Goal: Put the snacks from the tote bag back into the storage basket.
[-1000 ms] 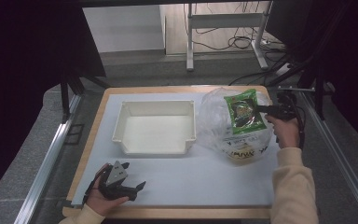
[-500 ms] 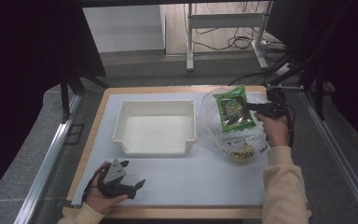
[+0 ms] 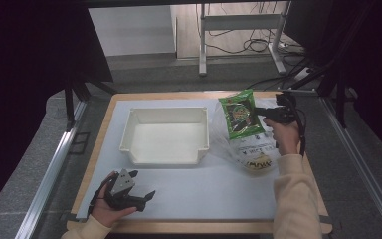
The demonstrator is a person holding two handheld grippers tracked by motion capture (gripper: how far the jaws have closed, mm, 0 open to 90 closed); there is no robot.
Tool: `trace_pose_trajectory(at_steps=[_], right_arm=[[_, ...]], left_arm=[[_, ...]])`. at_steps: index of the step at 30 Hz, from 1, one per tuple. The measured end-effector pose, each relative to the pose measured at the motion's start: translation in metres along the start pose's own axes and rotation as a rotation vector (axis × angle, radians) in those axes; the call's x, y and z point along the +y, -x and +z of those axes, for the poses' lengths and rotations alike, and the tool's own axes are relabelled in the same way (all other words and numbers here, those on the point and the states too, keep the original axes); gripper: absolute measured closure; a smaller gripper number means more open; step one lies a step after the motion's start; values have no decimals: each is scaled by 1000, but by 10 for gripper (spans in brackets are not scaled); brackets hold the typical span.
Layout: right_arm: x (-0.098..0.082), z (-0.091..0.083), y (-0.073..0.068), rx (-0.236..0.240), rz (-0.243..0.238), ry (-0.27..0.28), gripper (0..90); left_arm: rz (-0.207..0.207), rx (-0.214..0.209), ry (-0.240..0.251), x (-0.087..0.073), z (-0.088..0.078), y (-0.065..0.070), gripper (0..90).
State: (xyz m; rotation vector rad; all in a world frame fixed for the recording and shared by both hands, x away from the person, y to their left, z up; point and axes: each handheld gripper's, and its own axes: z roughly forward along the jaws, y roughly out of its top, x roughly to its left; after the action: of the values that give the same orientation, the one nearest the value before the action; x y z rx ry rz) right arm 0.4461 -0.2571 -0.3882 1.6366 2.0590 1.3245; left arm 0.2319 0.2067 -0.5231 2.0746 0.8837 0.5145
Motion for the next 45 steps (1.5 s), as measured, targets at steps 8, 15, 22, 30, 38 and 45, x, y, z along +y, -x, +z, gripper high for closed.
trace_pose_trajectory(at_steps=[8, 15, 22, 30, 38, 45], right_arm=[[0, 4, -5, 12, -1, 3, 900], [1, 8, -11, 27, -1, 6, 900], [4, 13, -20, 33, -3, 12, 900], [4, 17, -35, 35, -11, 14, 900], [4, 25, -50, 65, -24, 10, 900], [3, 35, -60, 80, -34, 3, 900]], left_arm=[[1, 0, -4, 0, 0, -1, 91], [-6, -12, 2, -1, -1, -2, 91], [-26, -39, 6, -1, 0, -4, 91], [-21, -52, -7, 0, 4, -3, 92], [-13, -46, -21, -1, 7, 0, 92], [-9, -47, -21, -1, 7, 0, 92]])
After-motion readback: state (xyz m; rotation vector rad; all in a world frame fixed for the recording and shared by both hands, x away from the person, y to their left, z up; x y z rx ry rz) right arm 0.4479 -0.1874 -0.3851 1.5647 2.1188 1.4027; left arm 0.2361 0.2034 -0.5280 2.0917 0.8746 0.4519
